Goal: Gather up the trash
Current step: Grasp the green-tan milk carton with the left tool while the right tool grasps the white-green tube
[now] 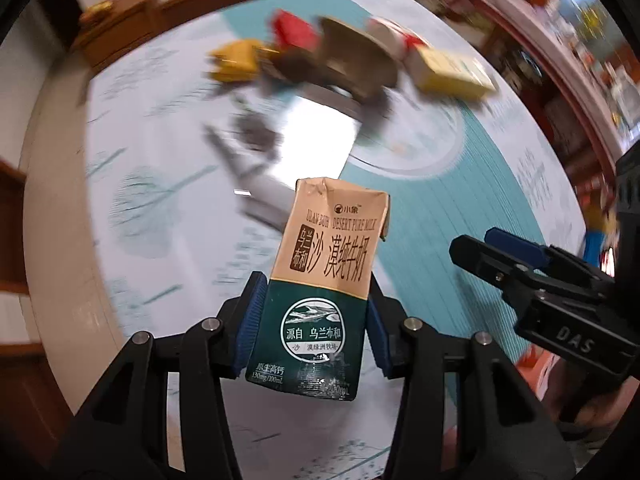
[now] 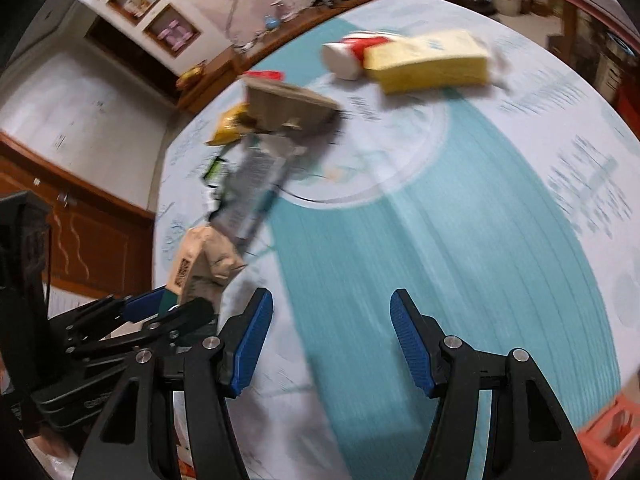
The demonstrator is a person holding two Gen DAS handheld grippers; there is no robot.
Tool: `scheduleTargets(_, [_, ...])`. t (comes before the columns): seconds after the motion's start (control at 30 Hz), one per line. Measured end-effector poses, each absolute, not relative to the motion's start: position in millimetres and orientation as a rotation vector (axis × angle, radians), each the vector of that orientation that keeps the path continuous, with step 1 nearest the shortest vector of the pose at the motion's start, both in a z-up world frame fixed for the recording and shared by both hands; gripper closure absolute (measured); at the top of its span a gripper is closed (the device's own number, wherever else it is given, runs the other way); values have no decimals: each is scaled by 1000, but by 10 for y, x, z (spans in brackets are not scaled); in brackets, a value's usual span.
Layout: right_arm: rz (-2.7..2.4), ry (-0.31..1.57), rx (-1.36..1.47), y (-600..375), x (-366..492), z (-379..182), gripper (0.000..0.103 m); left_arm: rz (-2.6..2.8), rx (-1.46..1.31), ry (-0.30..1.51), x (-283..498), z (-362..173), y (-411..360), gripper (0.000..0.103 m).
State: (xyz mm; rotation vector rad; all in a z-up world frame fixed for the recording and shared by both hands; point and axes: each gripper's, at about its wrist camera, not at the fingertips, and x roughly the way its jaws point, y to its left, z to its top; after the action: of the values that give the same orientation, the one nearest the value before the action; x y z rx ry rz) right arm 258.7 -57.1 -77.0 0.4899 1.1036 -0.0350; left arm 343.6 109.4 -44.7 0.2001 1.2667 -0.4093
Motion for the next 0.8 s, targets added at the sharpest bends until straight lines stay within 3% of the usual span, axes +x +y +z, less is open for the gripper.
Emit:
scheduleTargets(0.33, [115, 1082, 317, 204, 3490, -605, 41, -244, 4, 1196, 3897, -192, 2035, 59])
scheduleTargets(0.8, [136, 1080, -79, 1034, 4488, -831, 40, -148, -111, 1208, 4349, -446, 2444, 59])
